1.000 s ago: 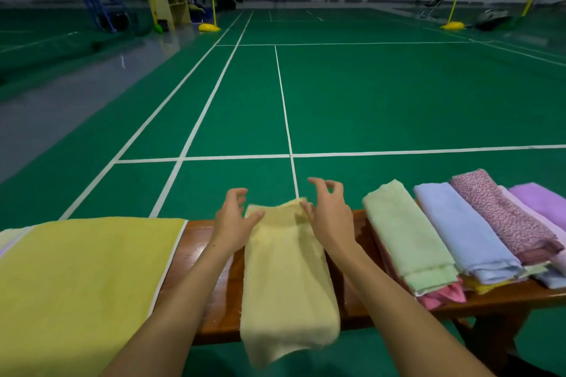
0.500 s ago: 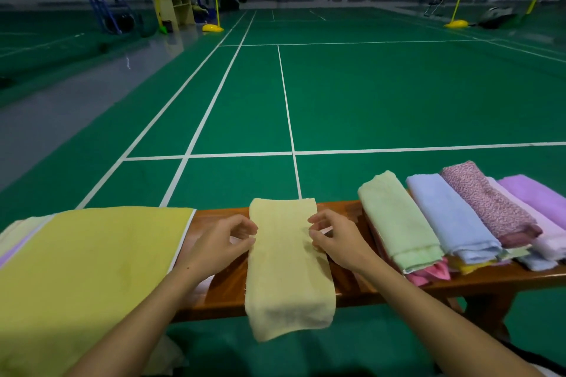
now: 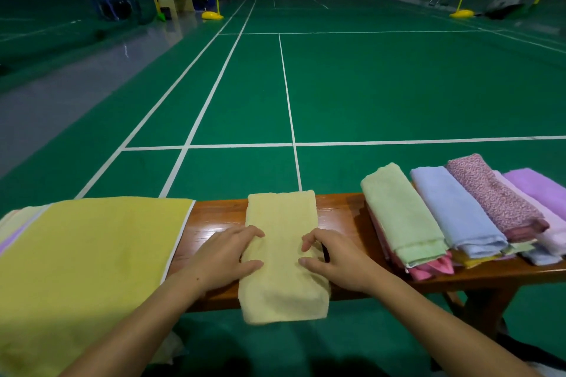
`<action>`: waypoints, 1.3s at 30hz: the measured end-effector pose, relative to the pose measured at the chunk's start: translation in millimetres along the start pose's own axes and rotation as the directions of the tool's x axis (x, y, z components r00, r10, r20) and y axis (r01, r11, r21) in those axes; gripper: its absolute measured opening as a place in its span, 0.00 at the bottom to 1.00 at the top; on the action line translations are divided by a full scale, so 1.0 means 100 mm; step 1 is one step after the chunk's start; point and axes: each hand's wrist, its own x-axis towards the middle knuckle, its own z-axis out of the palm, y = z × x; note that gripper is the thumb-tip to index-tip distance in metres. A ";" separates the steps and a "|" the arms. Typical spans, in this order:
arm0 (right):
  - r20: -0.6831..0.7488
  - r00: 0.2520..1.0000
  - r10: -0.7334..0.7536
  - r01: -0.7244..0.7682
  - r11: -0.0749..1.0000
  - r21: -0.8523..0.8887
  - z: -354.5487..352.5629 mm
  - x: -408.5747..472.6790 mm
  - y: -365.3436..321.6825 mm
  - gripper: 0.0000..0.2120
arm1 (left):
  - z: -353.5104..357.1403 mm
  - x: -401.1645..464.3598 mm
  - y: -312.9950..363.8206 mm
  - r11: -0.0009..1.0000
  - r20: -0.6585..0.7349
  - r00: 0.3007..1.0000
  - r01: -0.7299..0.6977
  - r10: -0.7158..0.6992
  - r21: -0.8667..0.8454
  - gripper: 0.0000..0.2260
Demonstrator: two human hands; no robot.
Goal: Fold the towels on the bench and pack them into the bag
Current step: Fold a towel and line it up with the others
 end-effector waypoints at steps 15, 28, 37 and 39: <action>0.107 0.987 -0.116 0.134 0.974 -0.184 0.06 -0.23 -0.09 0.21 | -0.10 -0.17 -0.16 0.981 0.053 0.991 -0.110 0.120 -0.159 0.16; 0.041 0.987 -0.155 0.160 0.931 -0.328 -0.02 -0.09 -0.02 0.16 | -0.11 -0.11 -0.05 0.993 0.076 0.990 -0.120 0.118 0.023 0.21; 0.096 0.994 -0.053 0.074 0.969 -0.235 -0.19 -0.09 -0.19 0.17 | -0.25 -0.17 0.04 0.976 0.040 0.998 -0.034 0.044 -0.214 0.09; 0.135 0.991 -0.020 0.041 0.987 -0.156 -0.25 -0.14 -0.23 0.16 | -0.29 -0.21 0.09 0.954 0.061 0.998 -0.011 0.031 -0.301 0.07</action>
